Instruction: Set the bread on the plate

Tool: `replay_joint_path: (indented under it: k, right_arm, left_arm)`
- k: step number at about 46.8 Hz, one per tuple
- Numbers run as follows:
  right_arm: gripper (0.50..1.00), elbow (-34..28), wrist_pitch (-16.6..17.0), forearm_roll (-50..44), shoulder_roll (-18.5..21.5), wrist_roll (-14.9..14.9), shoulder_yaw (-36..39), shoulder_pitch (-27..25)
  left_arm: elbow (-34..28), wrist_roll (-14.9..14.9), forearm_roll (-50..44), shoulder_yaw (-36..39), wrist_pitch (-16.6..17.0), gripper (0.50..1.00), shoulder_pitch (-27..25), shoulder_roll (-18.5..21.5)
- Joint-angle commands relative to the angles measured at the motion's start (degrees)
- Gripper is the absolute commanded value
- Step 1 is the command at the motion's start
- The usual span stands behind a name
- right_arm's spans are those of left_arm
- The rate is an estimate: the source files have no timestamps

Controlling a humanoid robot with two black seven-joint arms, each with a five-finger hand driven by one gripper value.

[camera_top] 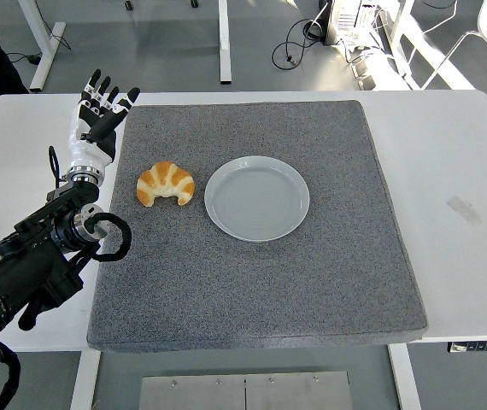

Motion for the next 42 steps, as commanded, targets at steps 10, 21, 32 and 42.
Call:
replay_joint_path:
  k: [10,21,32,42]
  right_arm:
    - [1.0,0.0,0.0,0.0,0.0,0.0,0.0,0.0]
    - [1.0,0.0,0.0,0.0,0.0,0.0,0.0,0.0]
    - [1.0,0.0,0.0,0.0,0.0,0.0,0.0,0.0]
    - [1.0,0.0,0.0,0.0,0.0,0.0,0.0,0.0]
  left_arm:
    - [0.0,0.0,0.7,0.0,-0.2,0.974,0.1,-0.1]
    - [-0.9,0.0,0.8,0.1,-0.4,0.977,-0.4,1.9]
    - [-9.1,0.2,0.1,8.2,0.1,0.966,-1.3,10.7]
    - [-14.0,0.5,0.6,13.7,1.1,0.957,-3.9,17.1]
